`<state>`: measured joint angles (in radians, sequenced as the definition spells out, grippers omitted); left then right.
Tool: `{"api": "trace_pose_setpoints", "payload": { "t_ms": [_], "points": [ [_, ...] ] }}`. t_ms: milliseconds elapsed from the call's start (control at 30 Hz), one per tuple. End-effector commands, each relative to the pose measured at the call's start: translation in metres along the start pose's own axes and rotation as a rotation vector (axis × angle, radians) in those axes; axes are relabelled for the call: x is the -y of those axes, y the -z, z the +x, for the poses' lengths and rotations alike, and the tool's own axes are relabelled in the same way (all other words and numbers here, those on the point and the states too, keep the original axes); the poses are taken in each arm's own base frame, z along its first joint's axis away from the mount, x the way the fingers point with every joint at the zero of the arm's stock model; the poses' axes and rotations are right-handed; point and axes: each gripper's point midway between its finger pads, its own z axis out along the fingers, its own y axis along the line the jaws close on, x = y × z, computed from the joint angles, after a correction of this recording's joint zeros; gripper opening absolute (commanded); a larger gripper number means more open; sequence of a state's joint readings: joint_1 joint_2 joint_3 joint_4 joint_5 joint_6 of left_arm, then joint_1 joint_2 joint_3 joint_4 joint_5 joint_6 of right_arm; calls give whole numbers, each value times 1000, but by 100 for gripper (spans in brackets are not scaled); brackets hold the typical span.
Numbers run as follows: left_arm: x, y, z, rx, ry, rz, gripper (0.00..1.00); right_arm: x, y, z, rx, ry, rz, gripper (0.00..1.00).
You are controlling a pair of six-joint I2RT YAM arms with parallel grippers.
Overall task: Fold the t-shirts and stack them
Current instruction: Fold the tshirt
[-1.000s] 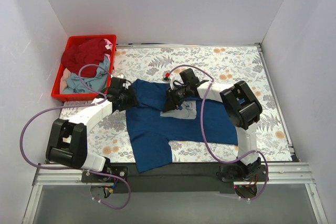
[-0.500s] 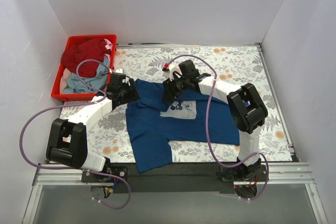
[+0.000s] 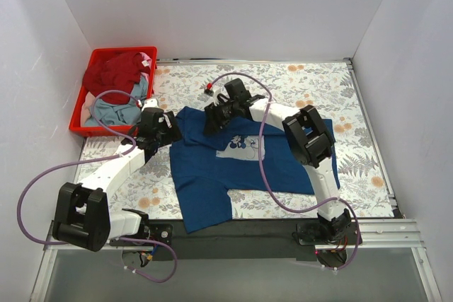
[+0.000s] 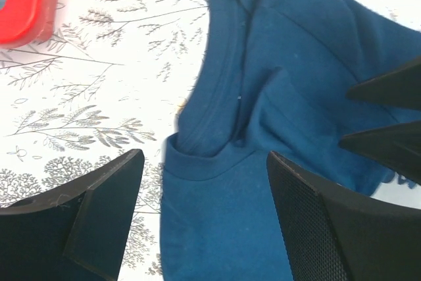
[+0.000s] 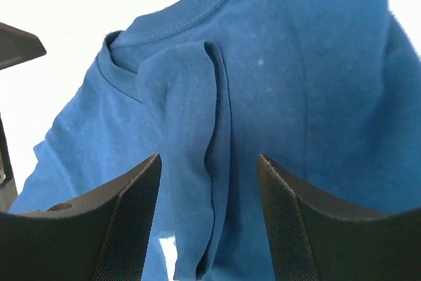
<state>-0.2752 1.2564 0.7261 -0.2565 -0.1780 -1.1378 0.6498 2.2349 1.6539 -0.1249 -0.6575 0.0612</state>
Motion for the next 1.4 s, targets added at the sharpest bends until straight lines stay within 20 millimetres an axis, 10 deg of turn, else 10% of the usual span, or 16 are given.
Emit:
{"api": "trace_pose_setpoints", "payload": {
  "t_ms": [0, 1000, 1367],
  "points": [
    [-5, 2, -8, 54, -12, -27, 75, -12, -9, -14, 18, 7, -72, 67],
    [-5, -2, -17, 67, -23, -39, 75, -105, -10, 42, -113, 48, -243, 58],
    [-4, -2, -16, 62, -16, -36, 75, -104, 3, 55, -185, 106, -103, 58]
  ]
}}
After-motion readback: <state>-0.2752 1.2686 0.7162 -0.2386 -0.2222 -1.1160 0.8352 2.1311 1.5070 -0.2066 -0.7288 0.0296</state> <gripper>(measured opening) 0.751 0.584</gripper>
